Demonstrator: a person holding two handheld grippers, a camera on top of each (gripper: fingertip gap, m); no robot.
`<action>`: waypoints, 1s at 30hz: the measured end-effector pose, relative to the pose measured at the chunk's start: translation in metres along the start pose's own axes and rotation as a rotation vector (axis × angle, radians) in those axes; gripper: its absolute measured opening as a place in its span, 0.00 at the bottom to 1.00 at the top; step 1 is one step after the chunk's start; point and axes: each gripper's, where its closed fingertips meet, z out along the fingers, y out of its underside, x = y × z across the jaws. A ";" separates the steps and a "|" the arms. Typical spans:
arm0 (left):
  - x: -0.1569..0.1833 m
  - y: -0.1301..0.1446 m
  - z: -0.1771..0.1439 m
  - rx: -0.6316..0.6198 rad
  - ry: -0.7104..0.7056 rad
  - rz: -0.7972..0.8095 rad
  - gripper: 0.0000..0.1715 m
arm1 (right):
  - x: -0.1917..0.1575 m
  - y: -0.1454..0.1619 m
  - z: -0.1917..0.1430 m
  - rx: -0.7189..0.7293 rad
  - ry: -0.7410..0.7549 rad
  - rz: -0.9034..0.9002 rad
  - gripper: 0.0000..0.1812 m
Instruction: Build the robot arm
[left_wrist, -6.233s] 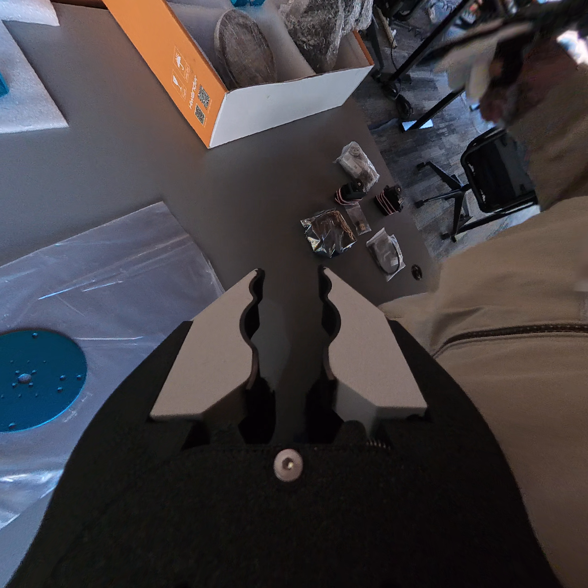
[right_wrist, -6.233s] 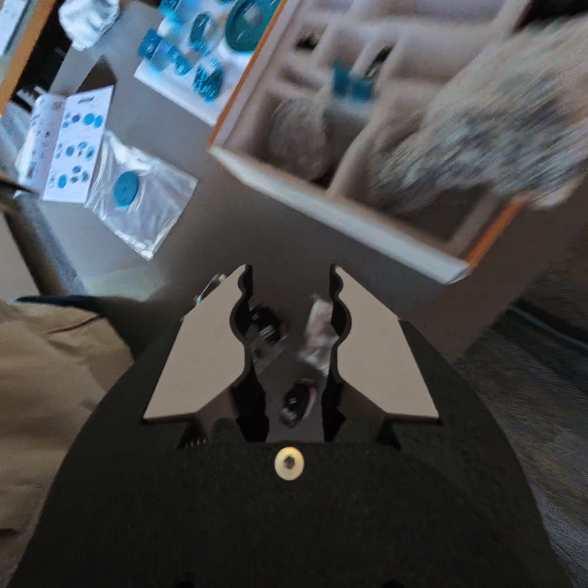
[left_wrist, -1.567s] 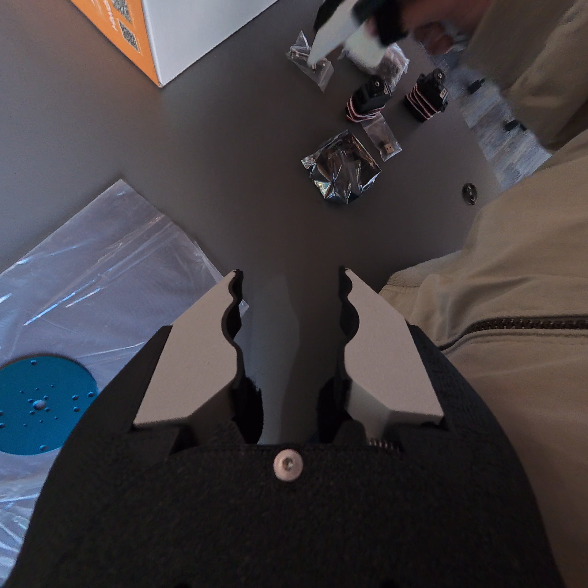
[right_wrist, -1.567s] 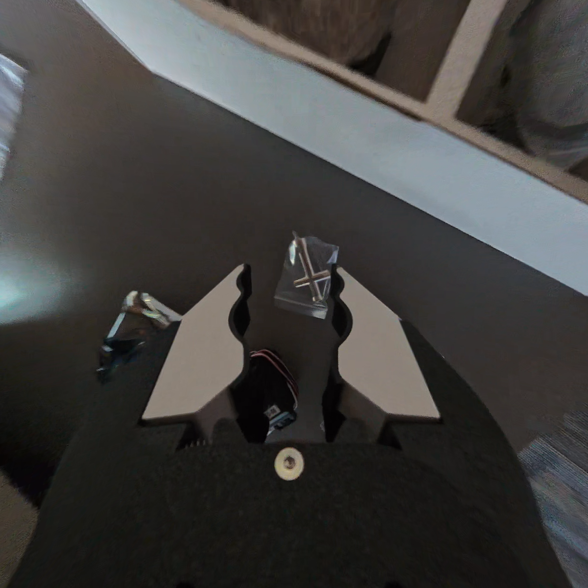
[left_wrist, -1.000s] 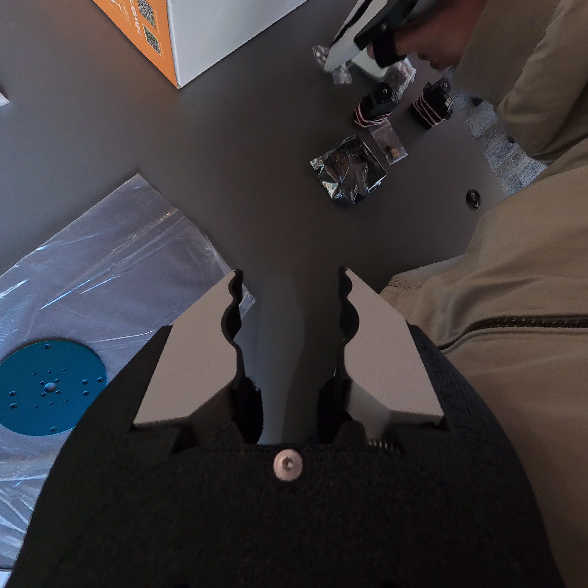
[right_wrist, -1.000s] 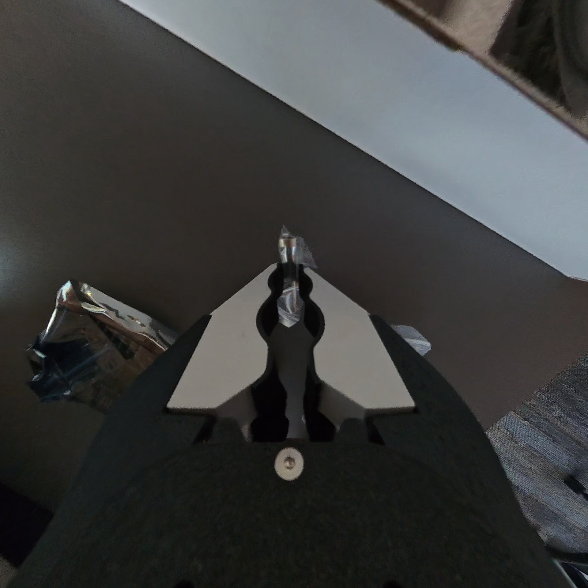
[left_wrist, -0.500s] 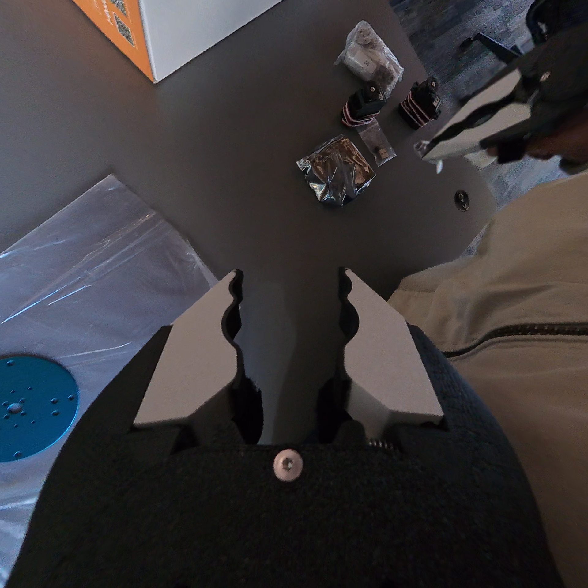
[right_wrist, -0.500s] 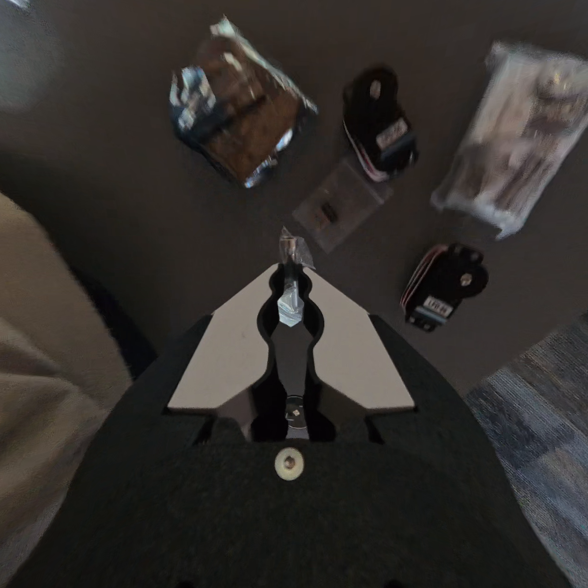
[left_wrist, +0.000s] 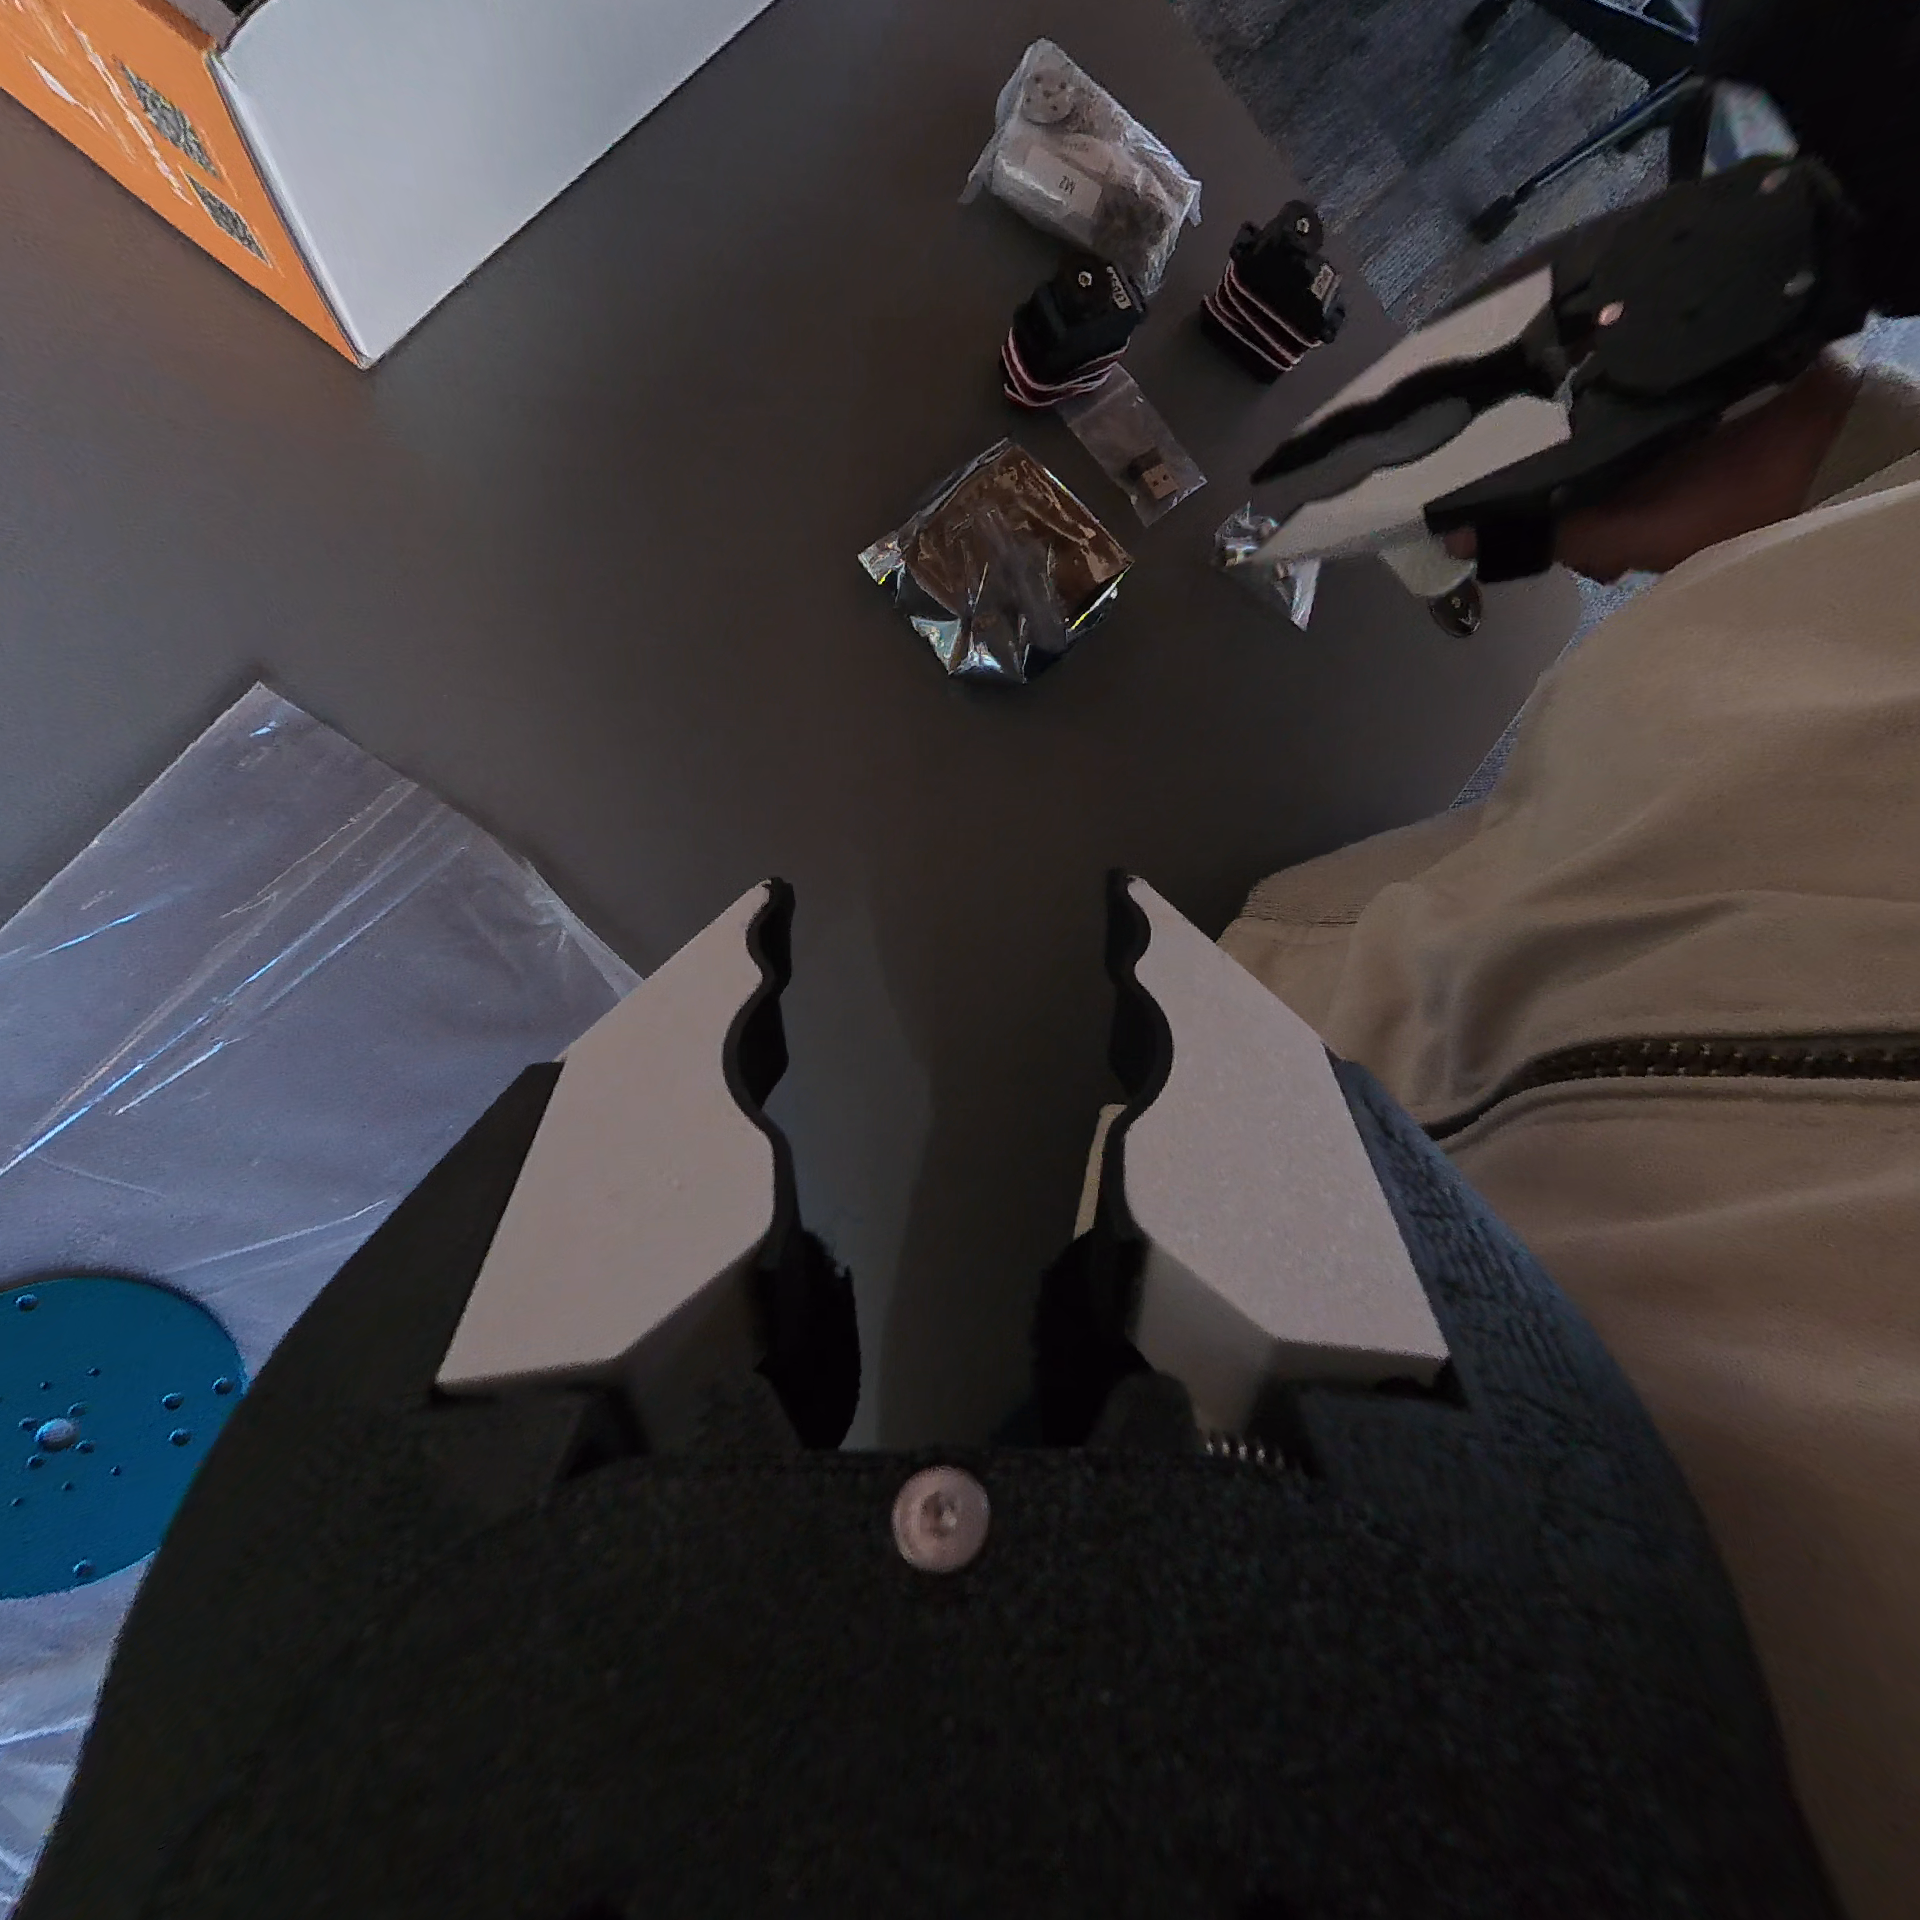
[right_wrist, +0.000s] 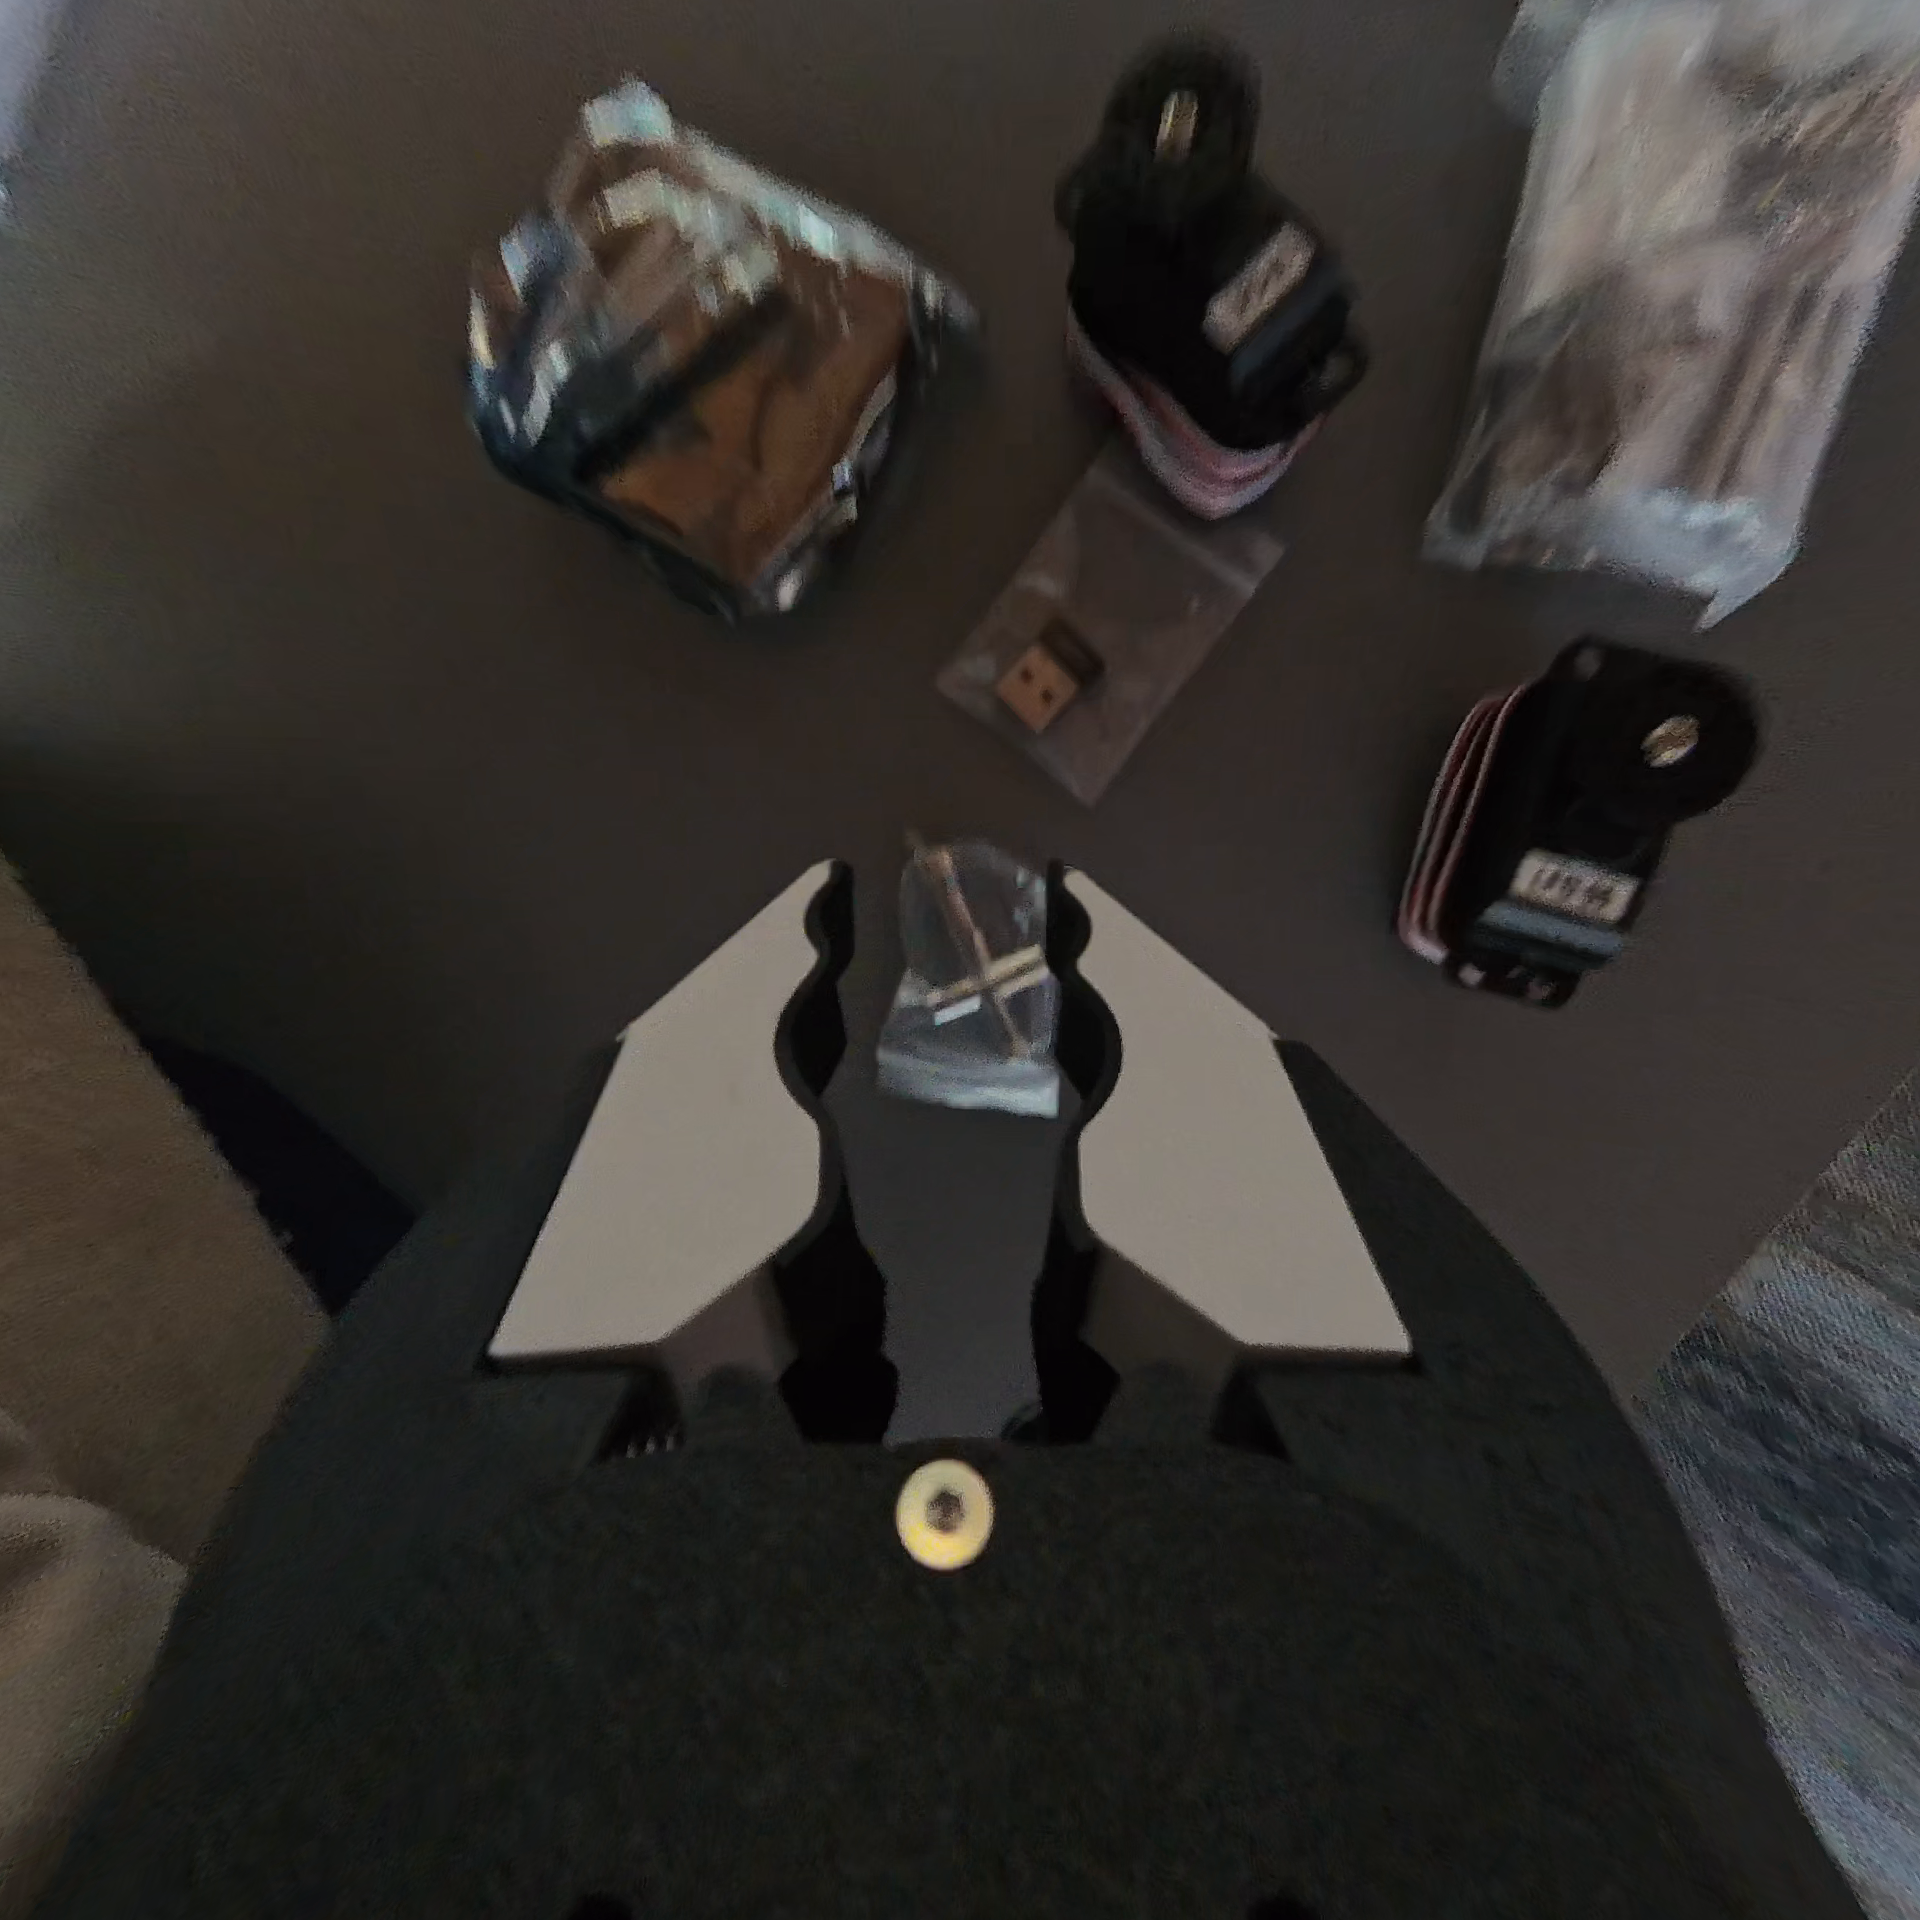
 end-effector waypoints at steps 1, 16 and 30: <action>0.001 0.000 -0.001 -0.001 -0.002 0.005 0.35 | 0.002 -0.011 -0.002 0.044 0.010 0.008 0.22; 0.003 0.010 -0.014 0.007 -0.032 -0.013 0.35 | 0.032 -0.022 0.027 -0.025 0.208 -0.002 0.00; -0.003 0.010 -0.017 0.023 -0.044 -0.026 0.35 | 0.099 -0.205 -0.051 0.130 0.176 -0.100 0.00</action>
